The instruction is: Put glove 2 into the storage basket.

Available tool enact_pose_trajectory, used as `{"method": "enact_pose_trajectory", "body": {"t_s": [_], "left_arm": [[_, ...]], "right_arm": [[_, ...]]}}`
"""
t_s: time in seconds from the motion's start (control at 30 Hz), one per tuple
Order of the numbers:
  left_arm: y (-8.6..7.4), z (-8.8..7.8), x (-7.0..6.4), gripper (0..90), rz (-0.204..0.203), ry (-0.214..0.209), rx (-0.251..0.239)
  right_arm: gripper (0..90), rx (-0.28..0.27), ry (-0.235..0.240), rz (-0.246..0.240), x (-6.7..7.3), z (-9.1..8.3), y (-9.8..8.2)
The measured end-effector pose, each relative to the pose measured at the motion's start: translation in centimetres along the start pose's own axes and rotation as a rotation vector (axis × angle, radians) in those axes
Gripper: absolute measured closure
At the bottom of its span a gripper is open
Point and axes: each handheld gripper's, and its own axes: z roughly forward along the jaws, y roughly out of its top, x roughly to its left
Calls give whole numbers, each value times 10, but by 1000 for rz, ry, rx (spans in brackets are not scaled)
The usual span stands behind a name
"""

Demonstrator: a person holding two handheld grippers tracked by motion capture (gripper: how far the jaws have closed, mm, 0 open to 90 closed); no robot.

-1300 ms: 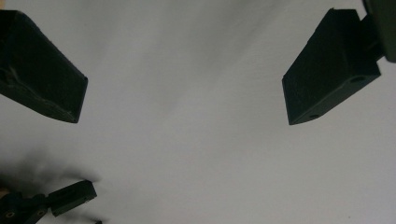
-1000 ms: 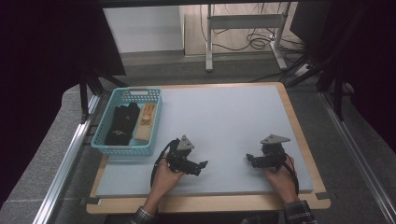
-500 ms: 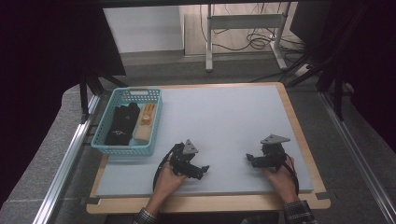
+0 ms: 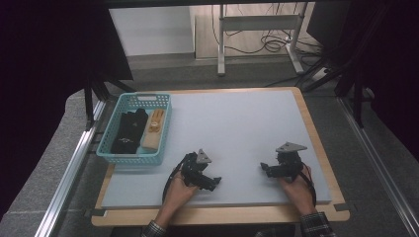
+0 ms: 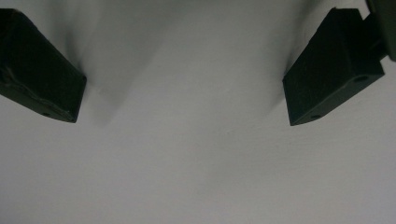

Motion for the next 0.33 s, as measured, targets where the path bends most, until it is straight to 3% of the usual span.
{"method": "enact_pose_trajectory", "body": {"t_s": [0.33], "left_arm": [[0,1,-1,0,5,9,6]], "right_arm": [[118,1,0,1,0,0,0]]}}
